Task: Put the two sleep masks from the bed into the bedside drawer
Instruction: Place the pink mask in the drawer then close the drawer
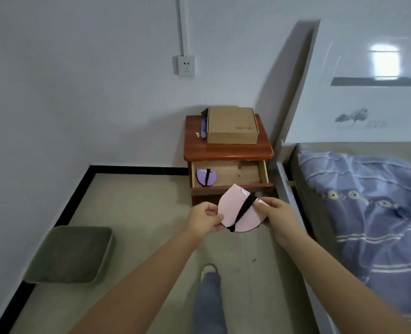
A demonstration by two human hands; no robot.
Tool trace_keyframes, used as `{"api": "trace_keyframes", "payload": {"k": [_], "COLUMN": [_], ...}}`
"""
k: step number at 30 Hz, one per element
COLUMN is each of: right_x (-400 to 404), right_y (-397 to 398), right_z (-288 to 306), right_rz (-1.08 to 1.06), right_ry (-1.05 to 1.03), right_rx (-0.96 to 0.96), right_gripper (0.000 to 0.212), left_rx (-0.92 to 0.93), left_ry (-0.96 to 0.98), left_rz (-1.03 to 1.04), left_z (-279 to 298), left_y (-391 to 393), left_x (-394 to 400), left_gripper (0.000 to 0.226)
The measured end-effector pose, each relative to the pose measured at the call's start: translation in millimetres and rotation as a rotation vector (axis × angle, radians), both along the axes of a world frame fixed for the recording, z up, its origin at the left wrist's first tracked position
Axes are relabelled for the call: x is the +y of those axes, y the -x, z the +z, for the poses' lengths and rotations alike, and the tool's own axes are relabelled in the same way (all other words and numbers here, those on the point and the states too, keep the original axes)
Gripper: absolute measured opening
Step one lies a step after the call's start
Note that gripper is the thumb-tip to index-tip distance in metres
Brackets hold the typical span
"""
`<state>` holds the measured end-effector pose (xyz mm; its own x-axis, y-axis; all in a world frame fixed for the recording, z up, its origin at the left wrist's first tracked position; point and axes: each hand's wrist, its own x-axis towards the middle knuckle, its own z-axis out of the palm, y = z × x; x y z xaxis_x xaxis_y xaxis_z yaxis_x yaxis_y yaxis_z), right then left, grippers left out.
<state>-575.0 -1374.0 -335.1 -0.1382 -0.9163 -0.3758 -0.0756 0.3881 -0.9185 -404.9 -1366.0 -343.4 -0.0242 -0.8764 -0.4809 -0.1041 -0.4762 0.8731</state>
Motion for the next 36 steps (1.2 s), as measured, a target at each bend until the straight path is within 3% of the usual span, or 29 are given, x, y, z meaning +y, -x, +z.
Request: {"api": "trace_keyframes", "payload": {"k": [4, 8, 12, 16, 19, 25, 27, 29, 31, 33, 36], "right_x": [-124, -225, -303, -352, -369, -394, -401, -406, -404, -391, -359], "right_y": [-11, -13, -4, 5, 7, 8, 7, 5, 5, 9, 19], "right_z": [-59, -127, -197, -260, -294, -323, -327, -329, -328, -326, -322], "right_rz": [-0.074, -0.13, -0.195, -0.233, -0.21, -0.009, 0.049, 0.154, 0.288, 0.364, 0.426], "right_ry": [-0.105, -0.283, -0.382, -0.45, -0.436, -0.358, -0.332, -0.28, -0.207, -0.171, -0.182], "right_rx": [0.026, 0.098, 0.208, 0.249, 0.284, 0.322, 0.325, 0.45, 0.651, 0.847, 0.889], "right_gripper": [0.016, 0.029, 0.034, 0.036, 0.03, 0.017, 0.025, 0.028, 0.016, 0.026, 0.037], "left_rx": [-0.11, -0.505, -0.849, -1.125, -1.151, -1.169, -1.168, -1.194, -1.218, -1.244, -1.253], "left_ry": [-0.103, -0.063, 0.039, 0.26, 0.166, 0.482, 0.51, 0.519, 0.514, 0.511, 0.508], "left_rz": [-0.098, -0.23, -0.461, -0.589, -0.728, -0.736, -0.754, -0.769, -0.787, -0.785, -0.779], "left_z": [-56, -121, -194, -250, -278, -283, -281, -279, -275, -273, -270], "left_y": [-3, -3, -8, -16, -22, -20, -22, -22, -19, -17, -15], "left_x": [-118, -205, -254, -279, -286, -290, -291, -290, -289, -289, -288], "left_gripper": [0.005, 0.031, 0.041, 0.044, 0.043, 0.035, 0.033, 0.034, 0.037, 0.037, 0.038]}}
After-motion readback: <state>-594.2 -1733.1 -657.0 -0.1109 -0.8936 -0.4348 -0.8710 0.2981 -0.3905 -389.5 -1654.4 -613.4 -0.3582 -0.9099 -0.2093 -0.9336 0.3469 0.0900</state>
